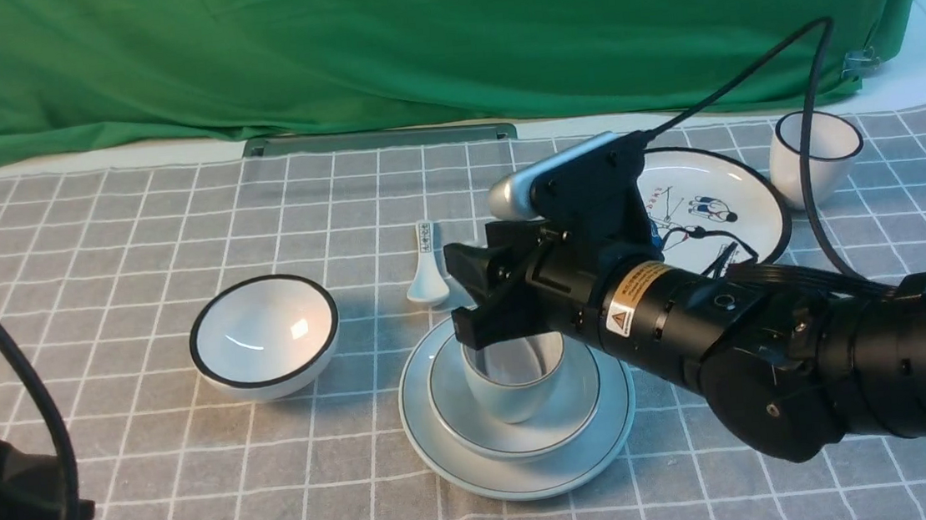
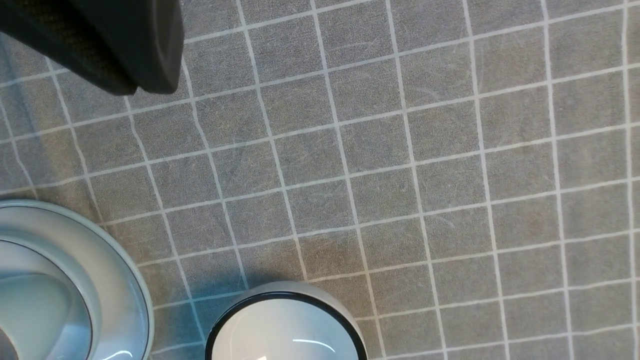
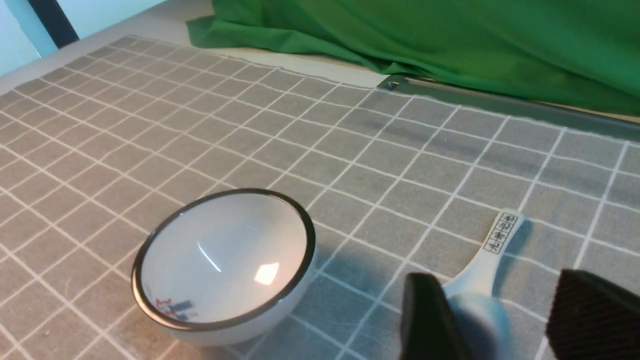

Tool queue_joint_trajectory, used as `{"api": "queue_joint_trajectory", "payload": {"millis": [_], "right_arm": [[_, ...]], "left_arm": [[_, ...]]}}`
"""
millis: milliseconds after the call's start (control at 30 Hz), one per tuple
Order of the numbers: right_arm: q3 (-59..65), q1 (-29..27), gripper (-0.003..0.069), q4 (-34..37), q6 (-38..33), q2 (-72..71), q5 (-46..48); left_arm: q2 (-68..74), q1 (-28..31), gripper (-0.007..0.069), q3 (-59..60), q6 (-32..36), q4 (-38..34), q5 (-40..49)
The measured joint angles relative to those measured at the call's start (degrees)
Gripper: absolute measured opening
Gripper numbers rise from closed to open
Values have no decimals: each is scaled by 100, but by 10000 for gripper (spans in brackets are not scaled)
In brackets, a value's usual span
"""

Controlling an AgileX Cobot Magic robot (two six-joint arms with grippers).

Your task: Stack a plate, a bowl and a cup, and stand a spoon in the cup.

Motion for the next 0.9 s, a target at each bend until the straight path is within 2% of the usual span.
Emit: {"api": "queue_joint_trajectory", "payload": {"millis": [100, 233, 267, 333, 400, 467, 567, 733, 900], "right_arm": [[0, 0, 394, 0, -6, -101, 418], [0, -27, 306, 0, -286, -719, 1786], [0, -67, 216, 0, -587, -1213, 2590], [0, -181, 97, 0, -841, -1976, 3541], [0, -299, 49, 0, -895, -2723, 4234], [0, -465, 30, -5, -915, -3650, 4854], [16, -588, 23, -5, -922, -4826, 5173], [404, -635, 22, -11, -922, -6378, 5241], [1489, -642, 20, -21, -922, -8207, 5186]], "left_arm": [[-4, 0, 10, 0, -15, -17, 0], [-56, 0, 10, 0, -111, -10, 111], [-117, 0, 10, 0, -115, 5, 225], [-265, 0, 10, 0, -123, 4, 380], [-469, 0, 10, 0, -129, 4, 457], [-842, 0, 10, 0, -148, 4, 475], [-1358, 0, 10, 69, -161, 54, 429], [-2068, 0, 10, 315, -148, 138, 302], [-2890, 0, 10, 805, -148, 175, 150]]}}
